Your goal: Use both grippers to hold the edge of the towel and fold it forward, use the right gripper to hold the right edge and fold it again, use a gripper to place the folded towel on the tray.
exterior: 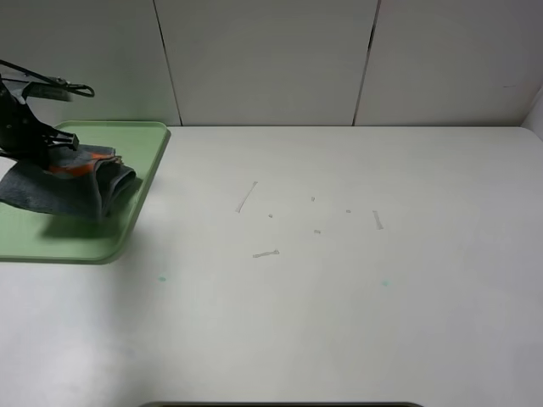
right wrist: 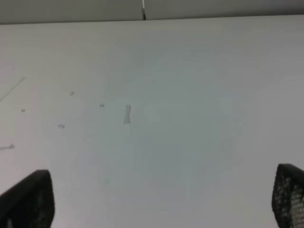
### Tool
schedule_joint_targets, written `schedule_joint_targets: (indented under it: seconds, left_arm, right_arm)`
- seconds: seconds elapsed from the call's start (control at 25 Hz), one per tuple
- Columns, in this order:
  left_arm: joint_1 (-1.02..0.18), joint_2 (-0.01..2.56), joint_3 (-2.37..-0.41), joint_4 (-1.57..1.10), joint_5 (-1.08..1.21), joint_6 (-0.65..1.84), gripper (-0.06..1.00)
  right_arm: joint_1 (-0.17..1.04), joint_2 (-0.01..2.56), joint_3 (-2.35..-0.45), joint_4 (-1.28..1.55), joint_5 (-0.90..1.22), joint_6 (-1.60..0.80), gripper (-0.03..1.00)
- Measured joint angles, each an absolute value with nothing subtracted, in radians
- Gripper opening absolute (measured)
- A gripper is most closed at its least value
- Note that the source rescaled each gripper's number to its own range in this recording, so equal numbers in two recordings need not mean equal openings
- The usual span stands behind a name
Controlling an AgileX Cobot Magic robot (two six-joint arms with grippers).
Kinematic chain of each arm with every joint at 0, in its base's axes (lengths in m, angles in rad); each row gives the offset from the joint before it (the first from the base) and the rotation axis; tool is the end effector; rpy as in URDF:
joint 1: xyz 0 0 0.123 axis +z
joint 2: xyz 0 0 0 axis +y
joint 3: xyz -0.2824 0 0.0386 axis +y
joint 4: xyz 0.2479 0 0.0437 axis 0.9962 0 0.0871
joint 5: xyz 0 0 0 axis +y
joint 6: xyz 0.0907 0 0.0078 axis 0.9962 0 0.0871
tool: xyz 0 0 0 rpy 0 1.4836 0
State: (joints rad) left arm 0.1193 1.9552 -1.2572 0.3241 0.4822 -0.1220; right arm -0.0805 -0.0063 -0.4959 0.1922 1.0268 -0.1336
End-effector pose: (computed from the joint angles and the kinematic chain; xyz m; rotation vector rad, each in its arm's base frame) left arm 0.3982 0.0613 0.1654 0.0134 2.6539 0.2916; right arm -0.0036 0.0152 0.2800 -0.0581 1.9941 0.0909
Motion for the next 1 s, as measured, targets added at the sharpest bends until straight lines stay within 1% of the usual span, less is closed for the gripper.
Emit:
schedule_joint_targets:
  seconds: [0.32,0.36,0.4,0.44,0.56,0.6,0.64,0.76,1.0]
  left_arm:
    - [0.119,1.955,-1.257,0.328,0.493,-0.119,0.12]
    - [0.119,1.955,-1.257,0.327,0.493,-0.119,0.14]
    - [0.119,1.955,-1.257,0.327,0.494,-0.118,0.20]
    - [0.119,1.955,-1.257,0.327,0.494,-0.108,0.31]
    - [0.119,1.955,-1.257,0.327,0.495,-0.060,0.76]
    - [0.119,1.955,-1.258,0.327,0.495,-0.054,0.85]
    - [0.119,1.955,-1.258,0.327,0.495,-0.052,0.91]
    - [0.119,1.955,-1.258,0.327,0.495,-0.045,0.98]
    - [0.119,1.955,-1.258,0.327,0.495,-0.041,1.00]
  right_arm:
    - [-0.081,-0.006,-0.496,0.192,1.027,-0.134,1.00]
    - [-0.081,-0.006,-0.496,0.192,1.027,-0.134,1.00]
    - [-0.081,-0.006,-0.496,0.192,1.027,-0.134,1.00]
    - [-0.081,-0.006,-0.496,0.192,1.027,-0.134,1.00]
    - [-0.081,-0.006,-0.496,0.192,1.027,-0.134,1.00]
    - [-0.081,-0.006,-0.496,0.192,1.027,-0.134,1.00]
    - [-0.081,-0.006,-0.496,0.192,1.027,-0.134,1.00]
    - [-0.081,-0.006,-0.496,0.192,1.027,-0.134,1.00]
    - [-0.081,-0.006,-0.496,0.192,1.027,-0.134,1.00]
